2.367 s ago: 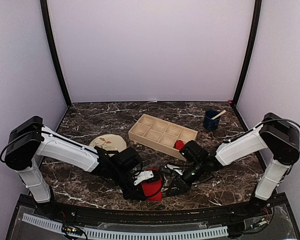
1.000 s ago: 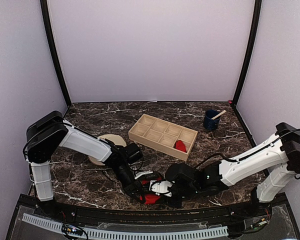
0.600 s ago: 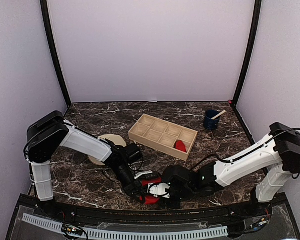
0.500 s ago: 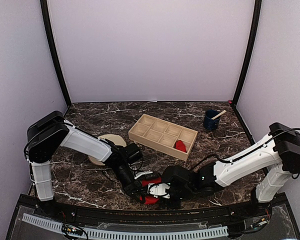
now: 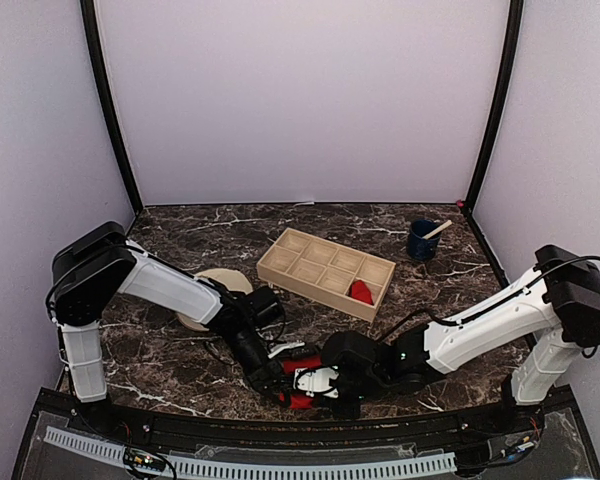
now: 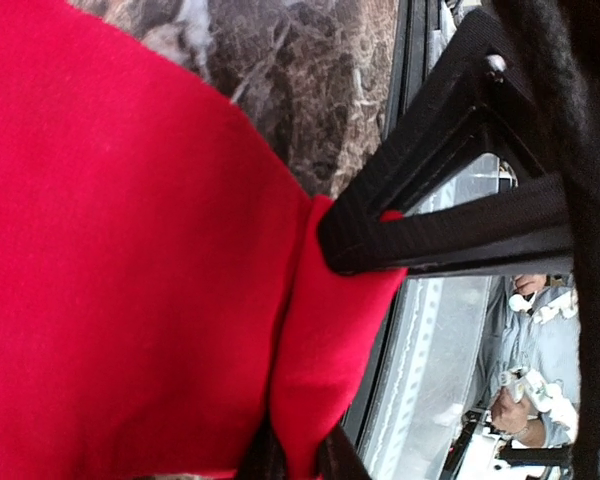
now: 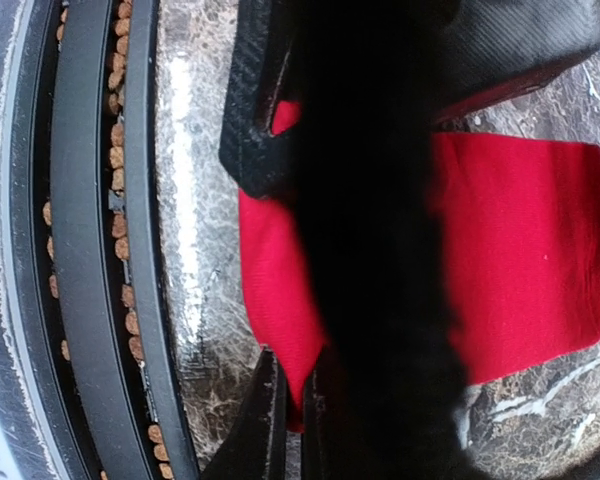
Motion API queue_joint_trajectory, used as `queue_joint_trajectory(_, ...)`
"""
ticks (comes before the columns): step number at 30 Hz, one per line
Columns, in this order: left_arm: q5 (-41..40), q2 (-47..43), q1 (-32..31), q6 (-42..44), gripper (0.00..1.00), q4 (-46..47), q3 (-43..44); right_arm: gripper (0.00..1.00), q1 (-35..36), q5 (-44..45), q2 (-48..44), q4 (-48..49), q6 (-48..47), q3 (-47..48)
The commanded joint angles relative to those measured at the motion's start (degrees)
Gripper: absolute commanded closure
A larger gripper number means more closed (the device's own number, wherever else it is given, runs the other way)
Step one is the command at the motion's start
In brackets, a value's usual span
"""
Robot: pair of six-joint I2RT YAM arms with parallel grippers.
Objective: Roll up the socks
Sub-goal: Roll the sock at the center of the board.
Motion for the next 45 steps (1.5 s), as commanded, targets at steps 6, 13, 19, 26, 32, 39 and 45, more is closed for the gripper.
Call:
queue_joint_trajectory(6,-5.82,-9.97,2.59,-6.37,0.73,7.98,-5.39,1.00,-4.06,-7.84,0.76,2.67,3.71,-1.03)
queue_joint_trajectory(13,-8.95,-15.29,2.89,-8.11,0.68,13.08,-9.30,1.00,-9.18,-16.55,1.24,3.23,6.79,-1.70)
queue_joint_trajectory(19,-12.76,-19.64,2.72,-7.82,0.65,16.81,-12.32,1.00,-13.83,-24.53,2.08,4.48,11.40,-3.09)
queue_joint_trajectory(26,-20.48,-23.58,0.10,-5.08,0.58,17.59,-13.23,1.00,-17.48,-33.78,4.39,6.54,15.77,-3.93)
queue_joint_trajectory(32,-26.34,-23.51,-3.83,-1.11,0.57,15.09,-11.50,1.00,-21.16,-40.74,6.35,8.26,19.82,-4.29)
queue_joint_trajectory(39,-31.67,-23.33,-6.82,2.93,0.55,13.50,-10.03,1.00,-23.14,-45.27,7.80,9.68,22.91,-4.39)
queue_joint_trajectory(45,-33.33,-21.37,-8.21,6.14,0.53,12.02,-8.06,1.00,-23.37,-47.07,8.62,9.06,23.48,-3.81)
